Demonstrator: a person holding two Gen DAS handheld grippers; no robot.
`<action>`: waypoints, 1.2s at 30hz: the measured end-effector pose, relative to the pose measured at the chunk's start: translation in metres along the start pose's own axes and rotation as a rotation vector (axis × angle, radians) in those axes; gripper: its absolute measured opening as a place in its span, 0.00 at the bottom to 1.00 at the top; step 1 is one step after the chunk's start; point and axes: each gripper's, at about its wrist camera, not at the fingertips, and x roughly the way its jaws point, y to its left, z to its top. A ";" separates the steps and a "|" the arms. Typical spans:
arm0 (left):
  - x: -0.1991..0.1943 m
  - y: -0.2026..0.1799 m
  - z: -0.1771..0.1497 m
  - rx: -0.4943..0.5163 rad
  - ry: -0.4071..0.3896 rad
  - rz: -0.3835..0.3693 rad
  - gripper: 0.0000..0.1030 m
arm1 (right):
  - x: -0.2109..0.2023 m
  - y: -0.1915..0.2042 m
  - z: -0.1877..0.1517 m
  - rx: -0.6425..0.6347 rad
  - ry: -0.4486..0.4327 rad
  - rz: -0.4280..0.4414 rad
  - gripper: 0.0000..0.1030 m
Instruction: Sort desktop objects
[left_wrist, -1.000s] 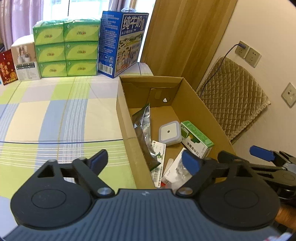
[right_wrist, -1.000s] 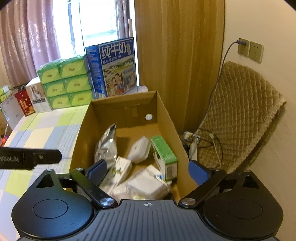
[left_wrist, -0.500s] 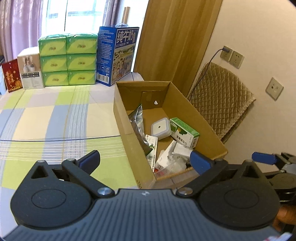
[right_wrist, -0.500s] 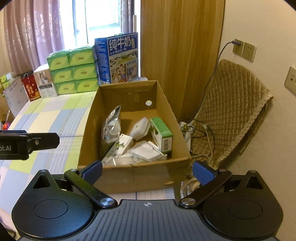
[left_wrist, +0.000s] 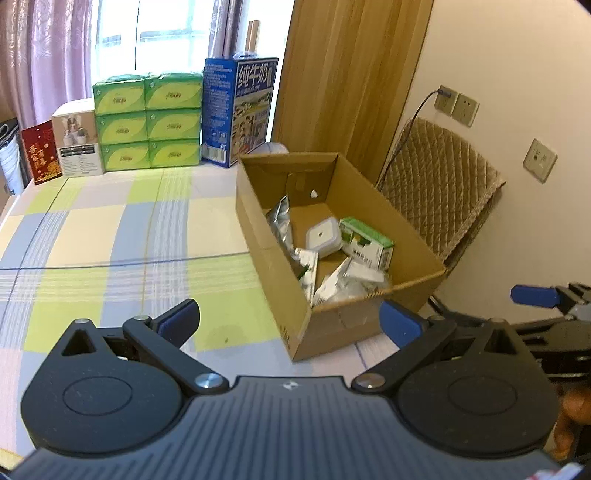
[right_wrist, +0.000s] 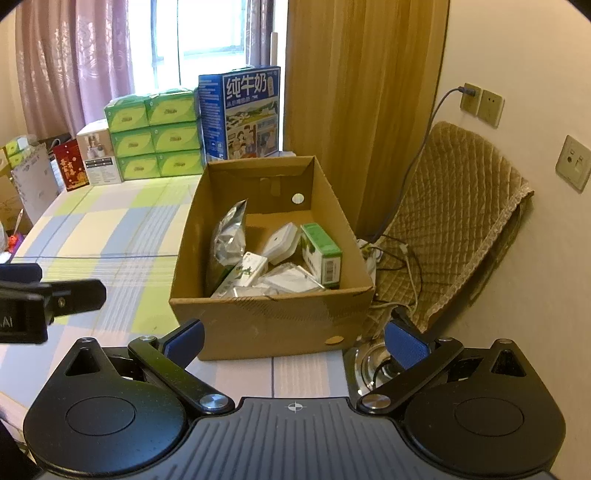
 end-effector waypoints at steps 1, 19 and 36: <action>-0.002 0.000 -0.002 0.002 0.000 -0.001 0.99 | -0.001 0.001 -0.001 0.001 0.000 0.003 0.98; -0.014 0.009 -0.031 -0.002 0.022 0.046 0.99 | -0.021 0.008 -0.010 0.015 -0.007 0.030 0.98; -0.012 0.005 -0.032 0.010 0.020 0.043 0.99 | -0.018 0.008 -0.012 0.028 0.000 0.032 0.98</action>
